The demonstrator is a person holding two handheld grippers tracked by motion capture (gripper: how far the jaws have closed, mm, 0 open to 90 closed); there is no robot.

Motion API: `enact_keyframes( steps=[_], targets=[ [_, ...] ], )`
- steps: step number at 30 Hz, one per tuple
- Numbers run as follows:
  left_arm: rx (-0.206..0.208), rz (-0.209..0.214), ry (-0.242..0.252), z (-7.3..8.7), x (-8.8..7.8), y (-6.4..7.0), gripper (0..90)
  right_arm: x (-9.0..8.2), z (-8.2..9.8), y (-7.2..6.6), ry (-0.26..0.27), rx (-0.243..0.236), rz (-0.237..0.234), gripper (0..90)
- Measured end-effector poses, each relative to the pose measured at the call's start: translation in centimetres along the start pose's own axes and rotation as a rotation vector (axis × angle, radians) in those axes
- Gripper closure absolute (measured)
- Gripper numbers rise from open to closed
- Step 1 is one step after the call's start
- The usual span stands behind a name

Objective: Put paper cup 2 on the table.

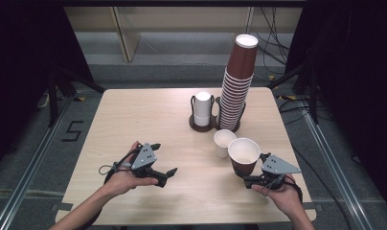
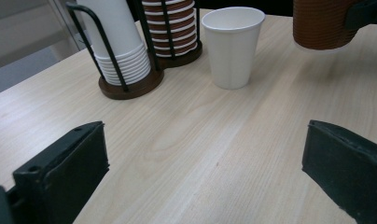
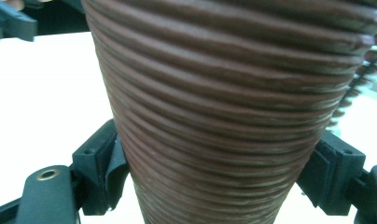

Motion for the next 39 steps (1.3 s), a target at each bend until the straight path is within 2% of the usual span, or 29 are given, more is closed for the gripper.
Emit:
enact_keyframes(
  steps=[2,4,5,8,9,10,11,13,15,17,19,20,21,23,26,27,28,29,31,32,34,35,36,37,38,39],
  targets=[
    [-0.018,-0.015,0.006,0.4,0.0,-0.1,0.0,-0.1,0.4,0.6,-0.010,0.032,0.029,20.5],
    [-0.027,-0.024,0.010,0.6,0.1,-0.1,0.0,0.0,0.8,1.0,-0.025,0.101,0.061,20.4],
    [-0.041,-0.025,0.017,0.7,0.1,-0.1,0.0,0.1,0.9,1.7,-0.017,0.086,0.079,20.3],
    [-0.064,-0.049,0.019,0.9,0.0,-0.2,0.0,0.4,1.4,2.7,-0.022,0.162,0.131,20.3],
    [-0.064,-0.063,0.030,1.0,0.0,-0.2,0.0,0.6,1.6,3.1,-0.032,0.203,0.157,20.2],
    [-0.066,-0.074,0.033,1.1,0.1,-0.3,0.0,0.7,1.8,3.7,-0.042,0.188,0.182,20.2],
    [-0.057,-0.082,0.044,1.2,0.1,-0.3,0.0,1.0,1.8,3.8,-0.039,0.213,0.185,20.2],
    [-0.066,-0.089,0.040,1.4,0.1,-0.1,0.0,1.4,2.0,4.4,-0.049,0.210,0.219,20.1],
    [-0.064,-0.100,0.041,1.6,0.1,0.1,0.0,2.0,2.1,4.5,-0.070,0.238,0.218,20.1],
    [-0.065,-0.108,0.044,1.7,0.1,0.2,0.0,2.6,2.2,4.7,-0.075,0.250,0.238,20.0],
    [-0.072,-0.119,0.062,1.8,0.2,0.2,0.0,3.1,2.3,5.2,-0.086,0.219,0.265,19.9],
    [-0.075,-0.119,0.063,1.9,0.2,0.3,0.0,3.4,2.3,4.9,-0.097,0.267,0.268,19.9],
    [-0.080,-0.123,0.060,2.0,0.2,0.3,0.0,3.4,2.4,5.2,-0.108,0.240,0.276,19.9],
    [-0.076,-0.121,0.055,2.1,0.2,0.5,0.0,3.8,2.6,5.4,-0.122,0.239,0.287,19.8],
    [-0.081,-0.115,0.054,2.2,0.2,0.7,0.0,4.1,2.8,5.4,-0.142,0.271,0.297,19.8],
    [-0.081,-0.115,0.055,2.2,0.2,0.7,0.0,4.2,2.8,5.7,-0.143,0.241,0.304,19.7],
    [-0.080,-0.113,0.057,2.2,0.3,0.8,0.0,4.3,2.9,5.5,-0.151,0.269,0.300,19.7],
    [-0.080,-0.110,0.057,2.2,0.3,0.8,0.0,4.6,3.0,5.6,-0.145,0.271,0.311,19.7],
    [-0.085,-0.105,0.066,2.3,0.4,0.8,0.0,4.6,3.0,6.0,-0.161,0.226,0.320,19.6],
    [-0.084,-0.105,0.050,2.3,0.4,0.8,0.0,4.8,3.1,5.8,-0.157,0.257,0.316,19.6],
    [-0.082,-0.105,0.049,2.4,0.4,0.8,0.0,4.9,3.2,6.1,-0.154,0.243,0.312,19.5],
    [-0.083,-0.097,0.057,2.5,0.5,0.9,0.0,5.0,3.2,6.1,-0.152,0.249,0.319,19.5],
    [-0.086,-0.095,0.056,2.5,0.6,0.9,0.0,4.9,3.1,6.0,-0.172,0.266,0.324,19.5],
    [-0.084,-0.101,0.044,2.5,0.5,1.0,0.0,5.0,3.1,6.2,-0.157,0.248,0.320,19.3],
    [-0.084,-0.099,0.044,2.5,0.5,1.0,0.0,5.1,3.0,5.9,-0.161,0.293,0.309,19.1],
    [-0.085,-0.097,0.044,2.5,0.5,1.0,0.0,5.0,3.1,6.1,-0.180,0.268,0.316,19.0]
  ],
)
Point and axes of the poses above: each handheld gripper's, and its own axes: x roughly forward along the jaws, z roughly out of its underside, y roughly to its right, the point moved 4 cm from there along x, roughly forward along the jaws
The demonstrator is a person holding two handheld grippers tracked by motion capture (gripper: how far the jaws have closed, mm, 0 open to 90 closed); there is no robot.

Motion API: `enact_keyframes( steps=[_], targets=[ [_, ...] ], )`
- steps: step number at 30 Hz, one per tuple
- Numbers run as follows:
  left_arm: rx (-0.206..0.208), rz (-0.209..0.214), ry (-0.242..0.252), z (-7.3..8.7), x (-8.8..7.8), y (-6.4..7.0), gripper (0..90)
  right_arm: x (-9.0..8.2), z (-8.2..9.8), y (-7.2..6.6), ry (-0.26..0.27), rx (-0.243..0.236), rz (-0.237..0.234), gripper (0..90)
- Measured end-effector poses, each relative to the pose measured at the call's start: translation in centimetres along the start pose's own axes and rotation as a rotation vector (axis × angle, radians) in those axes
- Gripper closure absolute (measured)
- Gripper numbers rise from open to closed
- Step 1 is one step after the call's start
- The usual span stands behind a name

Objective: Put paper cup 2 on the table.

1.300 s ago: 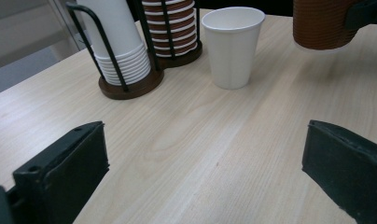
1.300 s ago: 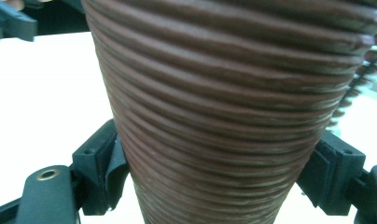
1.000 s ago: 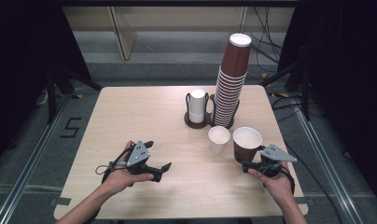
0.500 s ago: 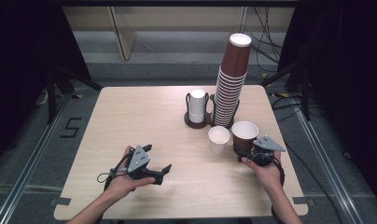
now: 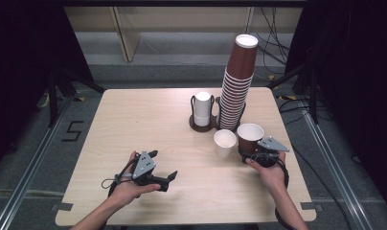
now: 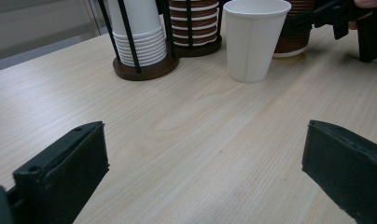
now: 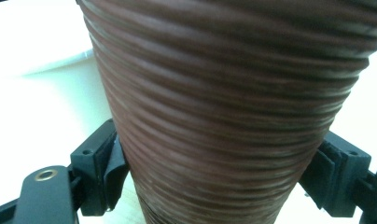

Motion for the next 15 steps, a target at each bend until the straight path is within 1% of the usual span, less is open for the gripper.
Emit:
enact_keyframes(
  steps=[1,2,4,5,6,7,8,9,10,11,12,13,14,15],
  targets=[
    [-0.001,0.002,0.000,0.01,0.01,0.01,0.0,0.10,0.02,-0.27,0.007,0.030,0.003,18.8],
    [-0.003,0.002,-0.002,0.03,0.01,0.01,0.0,0.20,-0.03,-0.11,0.018,0.005,0.008,18.7],
    [-0.007,0.005,-0.004,0.07,0.02,-0.02,0.0,0.18,-0.01,-0.18,0.004,0.008,0.005,18.1],
    [-0.008,0.006,-0.006,0.08,0.00,-0.06,0.0,0.01,0.07,-0.35,-0.026,0.023,0.001,17.5],
    [-0.010,0.008,-0.007,0.09,-0.02,-0.08,0.0,0.11,0.10,-0.16,-0.028,-0.005,-0.002,15.9],
    [-0.008,0.008,-0.012,0.09,-0.06,-0.12,0.0,0.06,0.15,-0.19,-0.038,-0.006,-0.002,14.9],
    [-0.012,0.013,0.001,0.08,0.01,-0.14,0.0,0.03,0.18,-0.22,-0.043,-0.006,-0.003,14.1],
    [-0.014,0.015,0.003,0.08,0.01,-0.15,0.0,0.08,0.18,-0.28,-0.042,-0.007,-0.005,12.3],
    [-0.015,0.010,-0.001,0.10,-0.04,-0.18,0.0,-0.10,0.21,-0.37,-0.063,-0.001,-0.008,10.7],
    [-0.018,0.011,0.000,0.14,-0.03,-0.22,0.0,-0.10,0.21,-0.41,-0.061,-0.001,-0.005,8.9],
    [-0.016,0.008,-0.007,0.19,-0.07,-0.26,0.0,-0.19,0.26,-0.55,-0.073,0.010,-0.006,6.1],
    [-0.016,0.008,-0.009,0.23,-0.06,-0.28,0.0,-0.29,0.30,-0.64,-0.083,0.009,-0.013,3.9],
    [-0.015,0.008,-0.012,0.28,-0.06,-0.30,0.0,-0.36,0.39,-0.96,-0.087,0.041,-0.008,1.9],
    [-0.015,0.007,-0.014,0.33,-0.06,-0.31,0.0,-0.55,0.38,-0.64,-0.097,-0.001,-0.012,0.4]
  ],
)
Point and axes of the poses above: each handheld gripper's, and its own axes: x roughly forward along the jaws, z roughly out of its underside, y roughly to its right, the point moved 4 cm from there along x, roughly forward along the jaws
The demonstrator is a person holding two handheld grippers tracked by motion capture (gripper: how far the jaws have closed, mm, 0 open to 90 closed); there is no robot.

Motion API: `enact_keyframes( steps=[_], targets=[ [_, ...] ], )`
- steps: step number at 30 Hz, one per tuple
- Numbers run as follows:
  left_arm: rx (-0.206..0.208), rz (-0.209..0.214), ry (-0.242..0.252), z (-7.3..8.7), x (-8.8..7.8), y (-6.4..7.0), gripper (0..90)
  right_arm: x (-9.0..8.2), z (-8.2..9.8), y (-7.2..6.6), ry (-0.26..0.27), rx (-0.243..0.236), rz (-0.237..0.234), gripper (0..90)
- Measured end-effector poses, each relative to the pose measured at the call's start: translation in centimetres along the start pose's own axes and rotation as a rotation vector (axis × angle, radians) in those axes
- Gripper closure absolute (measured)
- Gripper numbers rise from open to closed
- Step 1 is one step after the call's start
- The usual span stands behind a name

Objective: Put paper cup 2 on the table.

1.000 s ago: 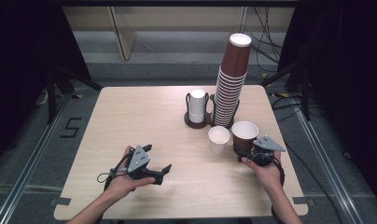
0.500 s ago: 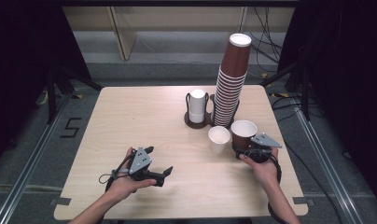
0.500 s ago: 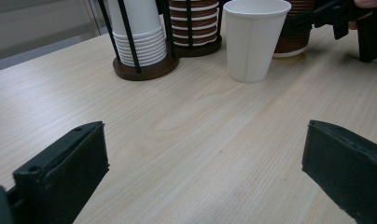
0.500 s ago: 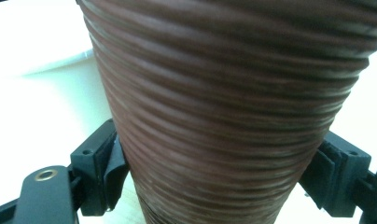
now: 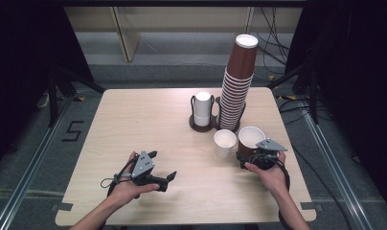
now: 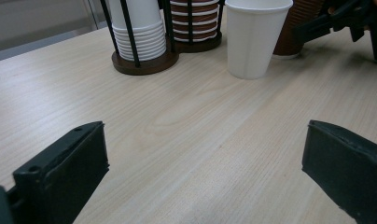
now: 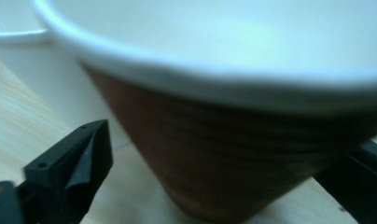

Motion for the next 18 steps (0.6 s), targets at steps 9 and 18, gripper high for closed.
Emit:
enact_keyframes(
  steps=[9,18],
  targets=[
    [-0.006,0.009,0.008,0.1,0.1,-0.1,0.0,-2.3,0.8,-0.2,-0.011,0.005,-0.002,0.4],
    [0.006,0.015,-0.006,0.3,0.1,0.1,0.0,-5.4,1.4,0.6,0.037,0.013,0.024,0.4]
  ],
)
Point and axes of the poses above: each handheld gripper's, and its own axes: x roughly forward along the jaws, z roughly out of its underside, y roughly to its right, the point moved 4 cm from there along x, roughly forward along the jaws
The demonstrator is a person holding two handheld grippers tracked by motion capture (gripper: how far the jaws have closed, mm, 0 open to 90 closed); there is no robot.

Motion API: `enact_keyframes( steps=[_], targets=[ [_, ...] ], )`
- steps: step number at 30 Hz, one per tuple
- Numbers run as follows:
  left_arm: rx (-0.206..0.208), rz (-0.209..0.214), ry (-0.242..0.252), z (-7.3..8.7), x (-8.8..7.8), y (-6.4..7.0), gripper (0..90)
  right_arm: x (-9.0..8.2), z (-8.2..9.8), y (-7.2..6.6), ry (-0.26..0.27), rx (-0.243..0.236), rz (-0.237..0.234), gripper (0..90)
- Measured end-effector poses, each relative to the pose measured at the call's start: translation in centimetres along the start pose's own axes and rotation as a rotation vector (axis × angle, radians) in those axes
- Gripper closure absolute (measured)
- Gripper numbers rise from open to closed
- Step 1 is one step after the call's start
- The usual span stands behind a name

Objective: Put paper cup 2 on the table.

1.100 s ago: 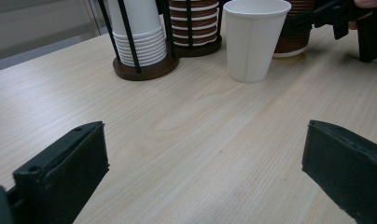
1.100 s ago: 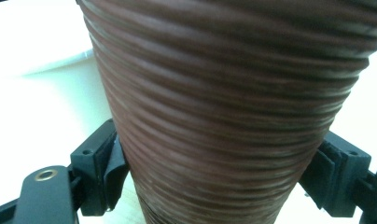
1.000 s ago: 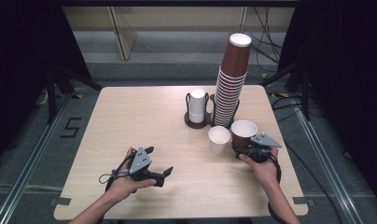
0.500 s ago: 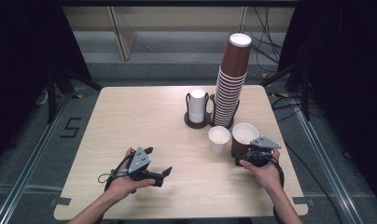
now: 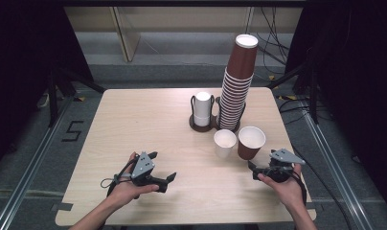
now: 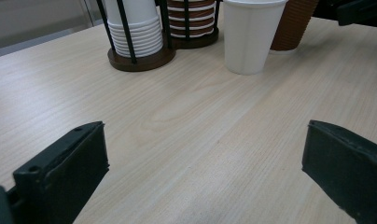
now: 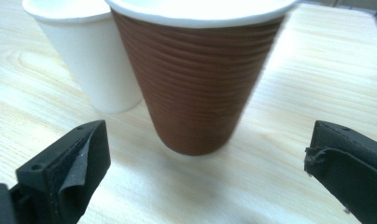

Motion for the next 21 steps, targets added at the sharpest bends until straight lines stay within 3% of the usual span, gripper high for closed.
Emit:
enact_keyframes(
  steps=[4,5,6,8,13,14,16,17,18,20,21],
  targets=[
    [-0.001,0.007,0.006,0.1,0.2,0.1,0.0,-1.0,0.2,0.5,0.019,0.012,0.023,0.4],
    [0.000,0.003,-0.001,0.1,0.2,0.1,0.0,-1.1,0.3,0.6,0.034,0.019,0.007,0.4],
    [0.002,0.005,-0.004,0.2,0.2,0.2,0.0,-1.5,0.5,0.5,0.010,0.051,0.036,0.4],
    [0.002,0.005,-0.012,0.3,0.2,0.2,0.0,-1.7,0.5,0.9,0.038,0.007,0.027,0.4],
    [0.024,0.007,-0.015,0.5,0.2,0.3,0.0,-2.4,1.0,0.5,0.043,0.056,0.055,0.4],
    [0.042,0.001,-0.017,0.5,0.2,0.4,0.0,-2.4,1.0,0.8,0.063,0.014,0.053,0.4],
    [0.058,0.005,-0.022,0.6,0.2,0.6,0.0,-2.6,1.1,0.6,0.067,0.052,0.066,0.4],
    [0.062,0.007,-0.016,0.6,0.3,0.7,0.0,-2.7,1.1,1.1,0.091,0.006,0.082,0.4],
    [0.064,0.011,-0.021,0.7,0.4,0.8,0.0,-2.8,1.2,0.8,0.086,0.050,0.077,0.4],
    [0.069,0.019,-0.029,0.8,0.5,0.9,0.0,-2.7,1.1,1.2,0.114,0.010,0.091,0.4],
    [0.068,0.020,-0.034,0.9,0.6,1.0,0.0,-2.8,1.2,0.9,0.110,0.051,0.090,0.4]
  ],
)
Point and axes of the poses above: each handheld gripper's, and its own axes: x roughly forward along the jaws, z roughly out of its underside, y roughly to its right, the point moved 4 cm from there along x, roughly forward along the jaws
